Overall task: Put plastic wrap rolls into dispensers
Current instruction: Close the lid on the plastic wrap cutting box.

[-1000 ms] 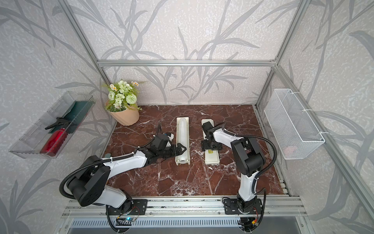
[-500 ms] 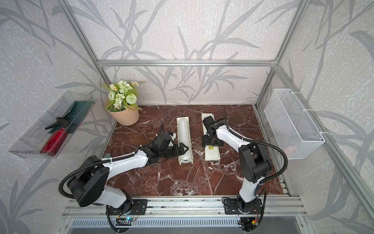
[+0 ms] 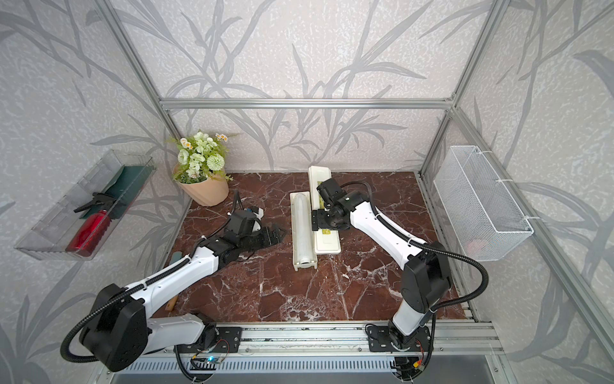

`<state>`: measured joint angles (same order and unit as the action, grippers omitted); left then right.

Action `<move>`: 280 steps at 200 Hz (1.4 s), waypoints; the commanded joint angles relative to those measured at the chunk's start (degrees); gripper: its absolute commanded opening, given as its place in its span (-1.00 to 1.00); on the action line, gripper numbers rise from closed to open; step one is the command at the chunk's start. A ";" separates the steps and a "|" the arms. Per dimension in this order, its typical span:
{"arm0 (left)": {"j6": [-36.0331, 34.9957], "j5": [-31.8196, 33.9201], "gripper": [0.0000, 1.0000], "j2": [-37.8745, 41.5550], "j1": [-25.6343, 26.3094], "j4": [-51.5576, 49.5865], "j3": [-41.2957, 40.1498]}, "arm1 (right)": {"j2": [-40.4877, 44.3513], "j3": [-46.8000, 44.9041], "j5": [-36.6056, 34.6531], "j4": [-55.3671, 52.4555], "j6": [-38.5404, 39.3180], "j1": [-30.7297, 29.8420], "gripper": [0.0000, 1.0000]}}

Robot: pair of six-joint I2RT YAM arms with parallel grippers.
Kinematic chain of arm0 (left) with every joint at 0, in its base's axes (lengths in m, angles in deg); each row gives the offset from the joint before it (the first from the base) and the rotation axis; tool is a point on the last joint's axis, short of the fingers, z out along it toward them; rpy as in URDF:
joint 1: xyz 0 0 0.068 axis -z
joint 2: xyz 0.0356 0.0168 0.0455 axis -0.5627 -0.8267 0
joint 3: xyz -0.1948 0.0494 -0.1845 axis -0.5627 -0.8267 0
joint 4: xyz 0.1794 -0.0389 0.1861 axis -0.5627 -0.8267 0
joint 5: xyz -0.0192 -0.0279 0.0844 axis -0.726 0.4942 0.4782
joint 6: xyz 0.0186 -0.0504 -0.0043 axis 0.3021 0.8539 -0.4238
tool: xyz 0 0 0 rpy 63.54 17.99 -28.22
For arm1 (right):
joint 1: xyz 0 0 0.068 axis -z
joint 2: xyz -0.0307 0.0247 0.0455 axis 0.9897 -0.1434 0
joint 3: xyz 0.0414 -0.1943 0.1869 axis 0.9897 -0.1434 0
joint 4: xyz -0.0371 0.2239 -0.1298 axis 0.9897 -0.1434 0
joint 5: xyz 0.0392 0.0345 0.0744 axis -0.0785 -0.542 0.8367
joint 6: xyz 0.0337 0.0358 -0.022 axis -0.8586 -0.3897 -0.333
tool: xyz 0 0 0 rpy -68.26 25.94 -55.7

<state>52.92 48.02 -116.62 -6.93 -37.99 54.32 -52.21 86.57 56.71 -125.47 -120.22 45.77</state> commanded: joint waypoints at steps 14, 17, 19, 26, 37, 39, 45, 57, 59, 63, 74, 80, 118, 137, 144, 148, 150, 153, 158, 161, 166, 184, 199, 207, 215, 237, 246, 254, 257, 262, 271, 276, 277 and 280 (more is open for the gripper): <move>-0.91 0.01 0.91 2.44 -0.56 -2.10 -0.92 | -5.16 2.24 3.99 3.83 -3.48 -2.06 0.62; -0.84 -0.04 0.90 2.48 -0.57 -2.05 -1.07 | -5.59 2.41 4.01 3.92 -3.59 -2.19 0.62; -0.81 -0.05 0.91 2.56 -0.52 -2.07 -1.16 | -5.79 2.50 4.01 4.06 -3.61 -2.27 0.62; -0.83 -0.05 0.90 2.66 -0.57 -1.98 -1.38 | -6.63 2.81 3.93 4.12 -3.71 -2.63 0.62; -0.69 -0.13 0.91 2.68 -0.61 -1.87 -1.75 | -7.43 2.76 3.69 4.70 -3.78 -3.00 0.62; -0.66 -0.14 0.90 2.68 -0.62 -1.80 -1.81 | -7.46 2.67 3.67 4.74 -3.79 -2.98 0.62; -0.57 -0.35 0.90 2.75 -0.60 -1.56 -2.16 | -7.64 2.24 3.66 5.35 -3.87 -2.95 0.62; -0.11 -0.50 0.90 2.68 -0.67 -0.55 -2.89 | -7.91 1.40 3.45 6.49 -3.85 -3.02 0.62; -0.05 -0.56 0.90 2.62 -0.65 -0.37 -3.05 | -8.04 1.30 3.45 6.64 -3.81 -2.99 0.62; 0.11 -0.71 0.90 2.53 -0.66 -0.01 -3.24 | -8.16 1.12 3.33 6.83 -3.75 -2.98 0.62; 0.44 -1.17 0.90 2.06 -0.67 0.97 -3.83 | -8.64 0.61 3.73 7.37 -3.71 -3.02 0.62; 0.57 -1.45 0.89 1.80 -0.68 1.41 -3.99 | -8.85 0.47 4.27 7.75 -3.71 -2.99 0.62; 1.10 -2.41 0.89 0.47 -0.65 2.73 -4.50 | -10.32 -0.86 5.76 9.56 -4.65 -3.04 0.62; 1.41 -2.56 0.88 0.33 -0.67 3.18 -4.83 | -11.50 -0.52 6.03 9.12 -4.43 -3.04 0.62; 1.67 -2.69 0.88 0.25 -0.68 3.58 -5.07 | -11.88 -0.43 6.08 9.03 -4.37 -3.06 0.63; 1.78 -2.84 0.88 0.22 -0.59 3.89 -5.19 | -12.04 -0.43 6.12 8.89 -4.28 -3.06 0.63; 1.87 -2.91 0.88 0.18 -0.66 4.06 -5.33 | -12.10 -0.36 6.12 8.82 -4.25 -3.09 0.63; 1.97 -3.01 0.88 0.18 -0.56 4.25 -5.42 | -12.25 -0.28 6.19 8.66 -4.16 -3.05 0.63; 2.15 -3.22 0.88 0.07 -0.57 4.66 -5.59 | -12.51 -0.17 6.25 8.37 -4.02 -3.11 0.63; 2.24 -3.30 0.87 0.05 -0.61 4.80 -5.68 | -12.60 -0.08 6.36 8.14 -3.91 -3.04 0.64; 2.40 -3.45 0.87 -0.07 -0.59 5.17 -5.81 | -12.79 -0.08 6.59 8.02 -3.82 -3.04 0.64; 2.77 -3.95 0.87 -0.76 -0.55 5.98 -6.13 | -12.96 -0.29 7.52 8.10 -3.86 -3.04 0.64; 2.99 -4.48 0.86 -1.55 -0.59 6.86 -6.41 | -12.96 -0.61 8.77 8.76 -4.30 -3.04 0.65; 3.12 -4.78 0.85 -1.85 -0.59 7.31 -6.44 | -12.93 -0.53 8.94 8.77 -4.36 -3.08 0.65; 3.26 -5.16 0.82 -2.22 -0.59 7.50 -6.38 | -13.00 -0.35 9.06 8.92 -4.49 -3.21 0.66; 3.64 -5.40 0.78 -3.07 -0.59 7.93 -6.57 | -13.34 0.74 9.35 8.27 -4.67 -3.58 0.69; 3.74 -5.29 0.76 -3.39 -0.58 8.16 -6.77 | -13.57 1.11 9.21 8.12 -4.57 -3.81 0.69; 3.90 -5.18 0.71 -3.63 -0.57 8.68 -7.03 | -13.92 1.39 9.28 8.00 -4.59 -3.87 0.71; 4.02 -5.20 0.69 -3.72 -0.59 9.02 -7.19 | -14.09 1.43 9.28 7.97 -4.57 -3.91 0.71; 4.24 -5.25 0.67 -3.95 -0.56 9.58 -7.43 | -14.42 1.71 9.22 7.75 -4.58 -3.98 0.71; 4.51 -5.33 0.66 -4.38 -0.59 10.24 -7.66 | -14.92 2.21 8.99 7.14 -4.42 -4.11 0.71; 4.61 -5.41 0.66 -4.67 -0.59 10.34 -7.66 | -15.23 2.52 8.69 6.79 -4.16 -4.25 0.71; 4.62 -5.46 0.66 -4.77 -0.59 10.34 -7.66 | -15.26 2.58 8.59 6.72 -4.16 -4.30 0.71; 4.70 -5.56 0.66 -4.90 -0.59 10.41 -7.67 | -15.29 2.70 8.44 6.60 -4.08 -4.39 0.71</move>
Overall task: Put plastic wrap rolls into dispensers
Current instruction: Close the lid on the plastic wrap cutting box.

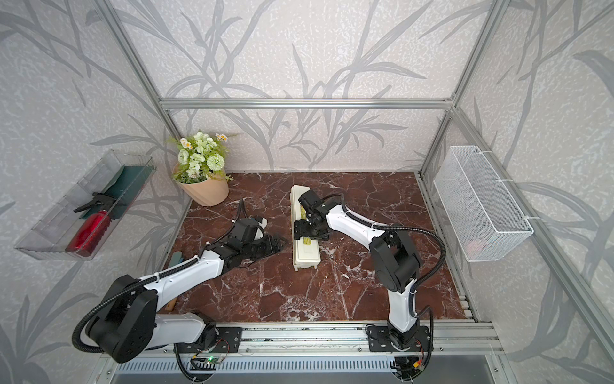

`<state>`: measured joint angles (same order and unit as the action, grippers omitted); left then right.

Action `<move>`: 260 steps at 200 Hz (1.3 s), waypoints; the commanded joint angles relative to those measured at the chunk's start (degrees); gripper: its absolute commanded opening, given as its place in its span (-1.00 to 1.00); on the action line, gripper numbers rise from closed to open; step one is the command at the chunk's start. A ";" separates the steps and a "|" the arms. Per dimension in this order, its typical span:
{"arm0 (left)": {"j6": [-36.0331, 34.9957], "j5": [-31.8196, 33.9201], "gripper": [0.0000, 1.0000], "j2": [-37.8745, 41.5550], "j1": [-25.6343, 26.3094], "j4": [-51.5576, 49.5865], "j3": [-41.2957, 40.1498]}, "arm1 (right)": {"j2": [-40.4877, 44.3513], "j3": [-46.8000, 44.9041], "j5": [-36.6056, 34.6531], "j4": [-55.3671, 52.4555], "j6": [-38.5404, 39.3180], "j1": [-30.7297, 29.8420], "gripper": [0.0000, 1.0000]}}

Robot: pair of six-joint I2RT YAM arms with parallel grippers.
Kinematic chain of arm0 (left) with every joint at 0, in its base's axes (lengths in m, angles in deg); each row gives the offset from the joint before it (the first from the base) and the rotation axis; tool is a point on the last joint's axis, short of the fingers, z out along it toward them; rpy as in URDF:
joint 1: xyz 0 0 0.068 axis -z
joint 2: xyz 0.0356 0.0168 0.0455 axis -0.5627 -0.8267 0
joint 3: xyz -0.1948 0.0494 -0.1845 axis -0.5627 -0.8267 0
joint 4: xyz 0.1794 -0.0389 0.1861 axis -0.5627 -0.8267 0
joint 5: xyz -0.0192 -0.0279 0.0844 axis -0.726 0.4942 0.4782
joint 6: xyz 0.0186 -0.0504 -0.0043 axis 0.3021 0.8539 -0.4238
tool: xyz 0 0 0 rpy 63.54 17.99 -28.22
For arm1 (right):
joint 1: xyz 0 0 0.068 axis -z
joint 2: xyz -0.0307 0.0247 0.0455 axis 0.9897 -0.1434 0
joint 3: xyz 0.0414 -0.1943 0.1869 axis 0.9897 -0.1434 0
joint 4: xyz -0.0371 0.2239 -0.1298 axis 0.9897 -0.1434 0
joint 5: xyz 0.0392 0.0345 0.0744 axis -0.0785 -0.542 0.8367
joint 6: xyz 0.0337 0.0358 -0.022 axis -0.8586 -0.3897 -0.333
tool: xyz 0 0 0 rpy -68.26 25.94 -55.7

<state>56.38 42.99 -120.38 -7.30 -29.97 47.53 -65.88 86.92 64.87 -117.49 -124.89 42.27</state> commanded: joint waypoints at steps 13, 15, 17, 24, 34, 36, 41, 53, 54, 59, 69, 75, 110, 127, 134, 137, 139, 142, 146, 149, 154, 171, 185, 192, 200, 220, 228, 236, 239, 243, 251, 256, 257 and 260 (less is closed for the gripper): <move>1.34 -0.88 0.66 -1.63 -0.21 2.72 -0.95 | -1.79 2.62 -0.53 -1.66 0.62 -1.21 0.74; 1.34 -0.95 0.66 -1.68 -0.22 2.82 -1.00 | -1.80 2.62 -0.47 -1.65 0.55 -1.25 0.74; 1.34 -1.10 0.66 -1.76 -0.22 2.96 -1.03 | -1.87 2.64 -0.48 -1.62 0.53 -1.35 0.75; 1.47 -1.67 0.67 -1.92 -0.22 3.49 -1.21 | -1.97 2.80 -0.45 -1.67 0.39 -1.30 0.78; 1.40 -2.51 0.70 -2.00 -0.20 4.21 -1.47 | -2.11 3.11 -0.30 -1.76 0.42 -1.45 0.81; 1.47 -2.62 0.70 -2.00 -0.21 4.36 -1.55 | -2.15 3.25 -0.28 -1.87 0.46 -1.47 0.82; 1.41 -2.99 0.71 -1.93 -0.19 4.81 -1.80 | -2.35 3.55 -0.20 -2.04 0.51 -1.55 0.84; 1.19 -3.48 0.72 -1.51 -0.16 5.26 -2.35 | -2.72 4.20 -0.17 -2.61 0.62 -1.78 0.88; 1.14 -3.47 0.73 -1.44 -0.19 5.24 -2.40 | -2.75 4.26 -0.18 -2.58 0.62 -1.80 0.88; 0.89 -3.55 0.74 -1.12 -0.17 5.16 -2.65 | -3.00 4.51 -0.17 -2.75 0.72 -1.90 0.90; 0.16 -3.74 0.77 -0.45 -0.18 4.61 -3.01 | -3.28 4.83 -0.09 -3.11 0.79 -2.09 0.93; -0.33 -3.69 0.78 0.03 -0.21 4.09 -3.18 | -3.38 4.93 -0.14 -3.13 0.79 -2.16 0.94; -1.46 -2.97 0.87 4.51 -0.18 0.95 -5.02 | -3.56 4.85 -0.10 -3.17 0.62 -2.70 0.99; -1.39 -4.33 0.89 5.49 -0.21 2.13 -5.86 | -3.64 4.84 0.08 -3.02 0.55 -2.92 0.99; -1.18 -5.52 0.89 5.46 -0.21 2.94 -5.96 | -3.73 4.94 0.17 -3.08 0.53 -3.03 1.00; -1.00 -6.05 0.89 5.43 -0.17 3.34 -5.97 | -3.74 4.89 0.17 -3.08 0.57 -3.06 1.00; -0.91 -6.47 0.89 5.38 -0.14 3.61 -5.95 | -3.74 4.92 0.16 -3.01 0.54 -3.10 1.00; -0.79 -7.02 0.89 5.32 -0.09 4.10 -6.01 | -3.70 4.93 0.18 -3.02 0.51 -3.10 1.00; -0.56 -7.87 0.89 5.20 -0.04 4.97 -6.15 | -3.74 4.93 0.24 -3.03 0.49 -3.07 1.00; -0.43 -8.52 0.89 5.19 0.06 5.58 -6.22 | -3.78 4.86 0.27 -3.06 0.37 -3.06 1.00; -0.20 -9.45 0.89 5.06 0.13 6.63 -6.49 | -3.78 4.93 0.33 -3.02 0.38 -3.05 1.00; 0.30 -10.89 0.89 4.97 0.58 8.86 -7.09 | -3.64 4.98 0.68 -2.69 -0.01 -3.08 0.99; 0.61 -11.38 0.90 4.45 1.16 10.59 -7.45 | -3.77 5.30 1.12 -2.56 -0.33 -3.10 0.98; 0.73 -11.63 0.90 4.01 1.55 10.92 -7.14 | -3.77 5.67 1.31 -2.57 -0.35 -3.06 0.98; 0.52 -12.36 0.90 3.31 2.11 11.12 -6.50 | -3.91 5.95 1.40 -2.63 -0.35 -3.14 0.98; -0.13 -11.24 0.91 1.31 3.93 9.98 -4.31 | -4.23 6.55 1.41 -2.94 -0.60 -3.25 0.98; -0.24 -10.80 0.91 0.32 4.50 9.91 -3.64 | -4.35 6.68 1.24 -3.14 -0.83 -3.31 0.98; -0.24 -10.36 0.91 -0.54 4.93 9.80 -3.01 | -4.35 6.81 0.77 -3.40 -0.99 -3.40 0.98; -0.26 -10.14 0.91 -0.93 5.03 9.80 -2.79 | -4.31 6.86 0.65 -3.41 -1.09 -3.47 0.98; -0.16 -9.80 0.91 -1.40 5.18 9.80 -2.68 | -4.30 6.80 0.54 -3.45 -1.06 -3.49 0.98; -0.15 -9.14 0.91 -2.16 5.38 9.74 -2.29 | -4.40 6.90 0.67 -3.51 -1.10 -3.58 0.98; -0.07 -8.78 0.91 -2.57 5.45 9.67 -2.13 | -4.36 6.89 0.69 -3.54 -1.12 -3.59 0.98; -0.07 -8.68 0.91 -2.63 5.43 9.65 -2.11 | -4.36 6.88 0.73 -3.53 -1.08 -3.59 0.98; 0.00 -8.42 0.90 -2.82 5.45 9.61 -2.03 | -4.36 6.89 0.70 -3.56 -1.08 -3.66 0.98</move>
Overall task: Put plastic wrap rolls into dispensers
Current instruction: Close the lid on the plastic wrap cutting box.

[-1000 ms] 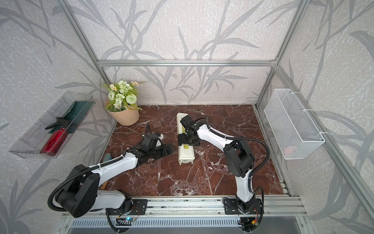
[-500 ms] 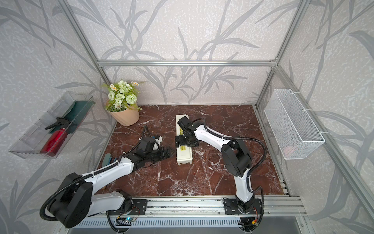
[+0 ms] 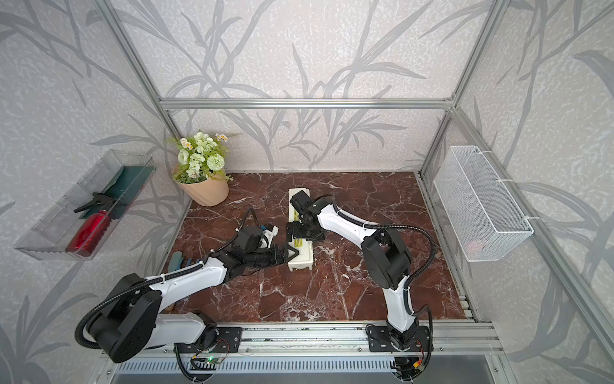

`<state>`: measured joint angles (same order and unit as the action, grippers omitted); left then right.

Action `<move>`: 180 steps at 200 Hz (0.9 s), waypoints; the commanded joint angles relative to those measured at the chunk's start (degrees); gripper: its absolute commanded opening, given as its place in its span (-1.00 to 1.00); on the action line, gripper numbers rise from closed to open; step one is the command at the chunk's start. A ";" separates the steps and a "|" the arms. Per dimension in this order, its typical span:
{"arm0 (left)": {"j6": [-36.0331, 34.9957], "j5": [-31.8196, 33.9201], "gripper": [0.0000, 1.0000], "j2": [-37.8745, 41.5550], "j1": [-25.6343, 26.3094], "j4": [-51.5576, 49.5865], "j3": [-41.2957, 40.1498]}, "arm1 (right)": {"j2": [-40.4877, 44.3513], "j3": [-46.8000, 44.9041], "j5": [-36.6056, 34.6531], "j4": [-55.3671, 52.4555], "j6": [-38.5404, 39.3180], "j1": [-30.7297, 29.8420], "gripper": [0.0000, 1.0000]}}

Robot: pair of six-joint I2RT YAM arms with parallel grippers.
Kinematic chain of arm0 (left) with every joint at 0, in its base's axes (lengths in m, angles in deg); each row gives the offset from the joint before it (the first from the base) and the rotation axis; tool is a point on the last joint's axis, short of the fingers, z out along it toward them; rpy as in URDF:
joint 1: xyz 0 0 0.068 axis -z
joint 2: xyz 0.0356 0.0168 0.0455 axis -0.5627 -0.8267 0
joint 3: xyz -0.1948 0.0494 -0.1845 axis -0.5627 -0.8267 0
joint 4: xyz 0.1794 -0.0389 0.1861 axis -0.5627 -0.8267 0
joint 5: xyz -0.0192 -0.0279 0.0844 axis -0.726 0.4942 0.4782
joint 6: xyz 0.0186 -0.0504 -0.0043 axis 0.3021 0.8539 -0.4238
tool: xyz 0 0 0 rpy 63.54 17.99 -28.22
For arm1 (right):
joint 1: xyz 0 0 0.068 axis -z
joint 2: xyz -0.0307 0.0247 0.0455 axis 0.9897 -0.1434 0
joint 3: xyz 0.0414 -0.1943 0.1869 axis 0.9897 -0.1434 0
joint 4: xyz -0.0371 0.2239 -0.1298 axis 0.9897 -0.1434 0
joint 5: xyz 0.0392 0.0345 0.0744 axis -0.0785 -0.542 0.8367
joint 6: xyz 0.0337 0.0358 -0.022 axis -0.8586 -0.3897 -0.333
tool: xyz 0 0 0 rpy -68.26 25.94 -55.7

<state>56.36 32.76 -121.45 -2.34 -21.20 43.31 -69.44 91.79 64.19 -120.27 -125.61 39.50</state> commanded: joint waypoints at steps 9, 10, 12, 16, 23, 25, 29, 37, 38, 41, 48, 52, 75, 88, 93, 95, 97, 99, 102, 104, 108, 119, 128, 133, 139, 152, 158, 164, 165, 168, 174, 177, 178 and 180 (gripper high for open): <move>0.21 2.71 0.89 -1.99 0.63 0.60 2.29 | -0.69 1.98 1.37 -0.75 -0.36 -0.89 0.98; 0.22 2.85 0.89 -1.99 0.63 0.64 2.34 | -0.70 2.03 1.37 -0.75 -0.39 -0.89 0.98; 0.29 3.10 0.89 -2.00 0.62 0.67 2.30 | -0.70 2.00 1.41 -0.74 -0.39 -0.89 0.98; 0.35 3.50 0.89 -1.98 0.77 0.76 2.21 | -0.64 2.02 1.52 -0.81 -0.35 -0.89 0.98; 0.40 4.35 0.87 -1.90 0.72 0.74 2.16 | -0.55 2.00 1.71 -0.66 -0.37 -0.89 0.98; 0.40 4.53 0.86 -1.85 0.76 0.65 2.17 | -0.60 2.06 1.76 -0.68 -0.34 -0.89 0.98; 0.36 4.99 0.84 -1.77 0.71 0.35 2.20 | -0.53 2.02 1.81 -0.73 -0.39 -0.90 0.98; -0.09 6.14 0.80 -1.69 0.79 -1.07 2.50 | -0.28 1.94 1.72 -0.70 -0.40 -0.89 0.98; -0.15 6.28 0.79 -1.70 0.79 -1.29 2.58 | -0.27 1.92 1.72 -0.68 -0.41 -0.89 0.98; -0.35 6.63 0.77 -1.69 0.82 -1.88 2.70 | -0.31 1.85 1.79 -0.66 -0.34 -0.89 0.98; -0.75 7.49 0.73 -1.67 0.78 -3.14 2.90 | -0.10 1.83 1.96 -0.64 -0.38 -0.89 0.98; -1.02 7.86 0.71 -1.64 0.84 -3.74 3.06 | -0.01 1.86 1.98 -0.62 -0.37 -0.92 0.98; -1.70 9.09 0.55 -2.05 0.77 -6.35 3.58 | 0.57 1.91 2.25 -0.60 -0.34 -0.82 0.98; -1.88 10.09 0.51 -2.40 0.80 -8.22 3.95 | 0.87 1.96 2.15 -0.70 -0.15 -0.74 0.98; -1.97 10.47 0.50 -2.55 0.78 -8.63 3.95 | 0.92 1.90 2.18 -0.75 -0.07 -0.65 0.98; -1.97 10.59 0.50 -2.58 0.73 -8.81 4.03 | 0.95 1.86 2.16 -0.74 -0.03 -0.57 0.98; -1.99 10.68 0.50 -2.57 0.80 -8.92 4.05 | 1.03 1.87 2.16 -0.74 0.05 -0.48 0.98; -1.98 10.71 0.50 -2.61 0.77 -9.10 3.98 | 1.09 1.83 2.16 -0.74 0.14 -0.40 0.98; -2.00 10.97 0.50 -2.61 0.77 -9.22 3.97 | 1.18 1.70 2.29 -0.74 0.31 -0.32 0.98; -2.00 11.11 0.50 -2.66 0.72 -9.42 3.96 | 1.28 1.68 2.30 -0.72 0.42 -0.24 0.98; -1.98 11.37 0.49 -2.63 0.72 -9.73 3.95 | 1.63 1.45 2.25 -0.41 0.66 -0.06 0.98; -2.04 12.14 0.48 -2.81 0.71 -10.55 3.98 | 2.68 0.29 2.35 0.73 0.97 0.47 0.98; -2.19 12.51 0.47 -3.03 0.74 -11.40 4.18 | 3.58 -0.49 3.38 1.71 1.39 1.12 0.98; -2.33 12.67 0.47 -3.11 0.72 -11.88 4.30 | 4.13 -0.93 3.68 2.11 1.60 1.44 0.98; -2.41 12.75 0.47 -3.16 0.71 -12.18 4.31 | 4.80 -1.44 4.00 2.56 1.96 1.85 0.98; -2.29 13.04 0.46 -3.18 0.73 -12.32 4.16 | 6.39 -2.47 4.93 3.27 3.18 2.63 0.98; -2.24 13.17 0.46 -3.17 0.73 -12.30 4.05 | 6.93 -2.86 5.33 3.56 3.71 2.85 0.98; -2.17 13.25 0.46 -3.07 0.71 -12.28 4.01 | 7.55 -3.20 5.92 3.60 4.32 3.25 0.98; -2.16 13.26 0.46 -3.05 0.75 -12.30 4.03 | 7.64 -3.24 6.02 3.54 4.41 3.29 0.98; -2.15 13.31 0.46 -3.04 0.71 -12.26 4.05 | 7.84 -3.42 6.23 3.52 4.69 3.38 0.98; -2.15 13.39 0.46 -3.08 0.76 -12.32 4.04 | 8.38 -3.76 6.51 3.23 5.22 3.70 0.98; -2.15 13.37 0.46 -3.05 0.71 -12.31 4.12 | 8.70 -4.03 6.49 3.15 5.39 3.82 0.98; -2.15 13.40 0.46 -3.04 0.71 -12.32 4.13 | 8.83 -4.14 6.48 3.18 5.47 3.88 0.98; -2.15 13.45 0.46 -3.01 0.75 -12.39 4.14 | 9.06 -4.37 6.47 3.32 5.58 3.97 0.98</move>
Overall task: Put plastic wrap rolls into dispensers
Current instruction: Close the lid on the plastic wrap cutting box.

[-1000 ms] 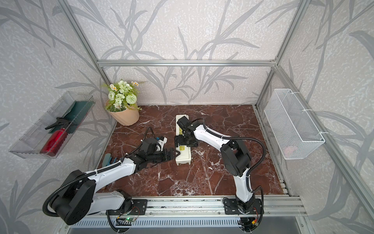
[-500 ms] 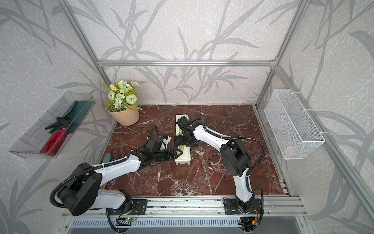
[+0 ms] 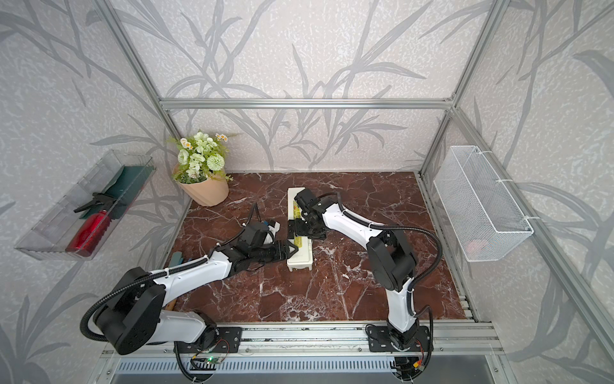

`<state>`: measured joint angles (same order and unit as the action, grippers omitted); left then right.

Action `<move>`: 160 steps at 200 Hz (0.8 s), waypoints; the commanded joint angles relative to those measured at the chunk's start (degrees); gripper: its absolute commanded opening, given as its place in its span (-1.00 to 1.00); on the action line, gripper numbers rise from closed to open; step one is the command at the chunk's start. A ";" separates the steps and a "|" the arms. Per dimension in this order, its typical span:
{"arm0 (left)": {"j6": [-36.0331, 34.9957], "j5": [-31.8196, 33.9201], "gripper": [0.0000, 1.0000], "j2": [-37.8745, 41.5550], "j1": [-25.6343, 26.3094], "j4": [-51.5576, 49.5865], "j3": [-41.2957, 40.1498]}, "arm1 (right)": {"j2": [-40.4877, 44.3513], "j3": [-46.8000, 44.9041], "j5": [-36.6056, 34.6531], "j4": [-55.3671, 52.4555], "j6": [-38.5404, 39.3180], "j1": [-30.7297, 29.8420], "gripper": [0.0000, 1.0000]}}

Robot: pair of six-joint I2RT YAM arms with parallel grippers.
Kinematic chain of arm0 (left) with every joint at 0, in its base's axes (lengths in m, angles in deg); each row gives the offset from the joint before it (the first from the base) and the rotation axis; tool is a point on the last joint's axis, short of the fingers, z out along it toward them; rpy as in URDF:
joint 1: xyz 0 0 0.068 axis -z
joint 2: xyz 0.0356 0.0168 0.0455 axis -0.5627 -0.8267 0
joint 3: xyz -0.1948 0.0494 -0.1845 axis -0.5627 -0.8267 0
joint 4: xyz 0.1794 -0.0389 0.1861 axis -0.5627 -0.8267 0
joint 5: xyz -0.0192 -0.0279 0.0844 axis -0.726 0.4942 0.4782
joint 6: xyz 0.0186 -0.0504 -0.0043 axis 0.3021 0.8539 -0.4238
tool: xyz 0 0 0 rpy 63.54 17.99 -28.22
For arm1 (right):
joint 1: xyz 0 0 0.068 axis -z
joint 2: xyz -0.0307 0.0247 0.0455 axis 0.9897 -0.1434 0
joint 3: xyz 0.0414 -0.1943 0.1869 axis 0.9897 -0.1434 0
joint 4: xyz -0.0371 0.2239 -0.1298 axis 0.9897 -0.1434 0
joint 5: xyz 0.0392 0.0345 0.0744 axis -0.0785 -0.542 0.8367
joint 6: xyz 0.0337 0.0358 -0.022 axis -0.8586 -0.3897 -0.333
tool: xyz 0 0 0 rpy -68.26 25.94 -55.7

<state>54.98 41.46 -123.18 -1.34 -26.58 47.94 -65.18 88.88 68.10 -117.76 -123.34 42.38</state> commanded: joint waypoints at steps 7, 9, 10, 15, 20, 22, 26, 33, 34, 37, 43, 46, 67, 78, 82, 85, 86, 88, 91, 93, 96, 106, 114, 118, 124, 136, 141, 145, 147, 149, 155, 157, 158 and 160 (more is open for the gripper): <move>-0.77 4.76 0.46 -1.31 -0.30 -6.96 -0.49 | 5.79 -2.83 2.56 1.76 3.45 1.37 0.98; -0.77 4.75 0.46 -1.31 -0.28 -6.95 -0.49 | 6.07 -3.25 2.55 2.04 3.46 1.44 0.98; -0.77 4.83 0.46 -1.31 -0.24 -6.95 -0.45 | 6.22 -3.44 2.60 2.12 3.41 1.51 0.98; -0.77 4.83 0.46 -1.42 -0.30 -6.99 -0.41 | 6.86 -4.46 2.73 2.68 3.46 1.73 0.98; -0.77 4.90 0.46 -1.51 -0.27 -7.10 -0.32 | 7.44 -5.35 2.82 3.04 3.31 1.99 0.98; -0.77 4.93 0.45 -1.53 -0.29 -7.05 -0.25 | 7.67 -5.62 2.82 3.06 3.25 2.12 0.98; -0.71 5.03 0.45 -1.57 -0.35 -7.25 -0.17 | 8.13 -6.27 2.96 3.35 3.20 2.32 0.98; -0.69 5.16 0.45 -1.74 -0.34 -7.49 -0.01 | 8.77 -7.28 3.27 3.68 3.26 2.51 0.98; -0.69 5.21 0.45 -1.79 -0.32 -7.57 0.01 | 8.84 -7.43 3.27 3.73 3.23 2.53 0.98; -0.68 5.18 0.45 -1.88 -0.38 -7.69 0.07 | 9.03 -7.83 3.34 3.77 3.35 2.61 0.98; -0.76 5.19 0.45 -1.82 -0.33 -7.78 0.10 | 9.49 -8.59 3.50 3.86 3.45 2.59 0.98; -0.77 5.23 0.45 -1.76 -0.30 -7.75 0.03 | 9.64 -8.89 3.62 3.80 3.52 2.63 0.98; -0.60 6.31 0.45 -0.50 -0.52 -8.04 -0.35 | 10.92 -11.43 4.71 4.20 3.90 2.62 0.96; -0.64 6.90 0.45 0.27 -0.64 -8.10 -0.65 | 11.79 -13.10 4.53 4.97 4.18 2.59 0.91; -0.60 7.01 0.46 0.52 -0.79 -8.21 -0.62 | 12.09 -13.70 4.49 5.26 4.25 2.62 0.91; -0.60 7.10 0.47 0.67 -0.90 -8.18 -0.71 | 12.12 -14.15 4.55 5.54 4.33 2.63 0.90; -0.60 7.15 0.47 0.69 -0.91 -8.23 -0.73 | 12.14 -14.25 4.65 5.63 4.33 2.64 0.90; -0.60 7.23 0.48 0.80 -0.98 -8.23 -0.75 | 12.16 -14.56 4.66 5.82 4.34 2.59 0.90; -0.64 7.27 0.49 0.86 -1.08 -8.26 -0.74 | 12.16 -14.92 4.73 6.02 4.34 2.63 0.90; -0.61 7.24 0.49 0.88 -1.15 -8.27 -0.75 | 12.12 -15.22 4.75 6.18 4.34 2.64 0.90; -0.60 7.23 0.49 0.89 -1.17 -8.19 -0.76 | 12.11 -15.63 4.87 6.42 4.34 2.60 0.90; -0.60 7.07 0.49 0.90 -1.34 -8.29 -0.61 | 13.77 -17.00 5.47 7.77 3.89 2.61 0.88; -0.55 7.07 0.49 0.80 -1.36 -8.34 -0.43 | 14.05 -18.02 5.95 8.81 3.28 2.43 0.86; -0.45 7.05 0.49 0.81 -1.41 -8.33 -0.41 | 14.00 -18.36 6.14 9.23 3.06 2.45 0.84; -0.38 7.08 0.49 0.82 -1.45 -8.34 -0.32 | 13.86 -18.69 6.57 9.78 2.72 2.25 0.82; -0.18 6.79 0.53 1.18 -1.46 -8.53 0.07 | 13.58 -18.80 7.14 10.54 2.35 1.66 0.80; -0.11 6.64 0.57 1.48 -1.52 -8.59 0.16 | 13.44 -18.74 6.98 10.73 2.19 1.22 0.80; -0.01 6.62 0.60 1.96 -1.50 -8.56 0.14 | 13.32 -18.60 6.90 10.80 2.14 0.86 0.80; 0.01 6.66 0.62 2.13 -1.52 -8.56 0.24 | 13.27 -18.53 6.85 10.81 2.08 0.72 0.80; 0.08 6.69 0.64 2.34 -1.50 -8.65 0.28 | 13.19 -18.43 6.73 10.72 2.06 0.62 0.80; 0.19 6.85 0.70 3.06 -1.52 -8.87 0.42 | 13.06 -18.10 6.23 10.52 1.86 0.30 0.80; 0.19 6.92 0.72 3.32 -1.53 -8.99 0.46 | 13.01 -18.05 6.07 10.38 1.81 0.19 0.80; 0.24 6.97 0.73 3.47 -1.57 -9.07 0.47 | 12.99 -18.00 5.98 10.29 1.80 0.18 0.80; 0.21 7.12 0.75 3.64 -1.58 -9.30 0.54 | 12.90 -17.94 5.96 10.24 1.73 0.11 0.80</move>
<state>55.18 45.24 -121.60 -2.45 -29.46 48.45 -53.35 70.39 73.57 -108.99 -120.70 44.00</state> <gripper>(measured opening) 0.835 0.900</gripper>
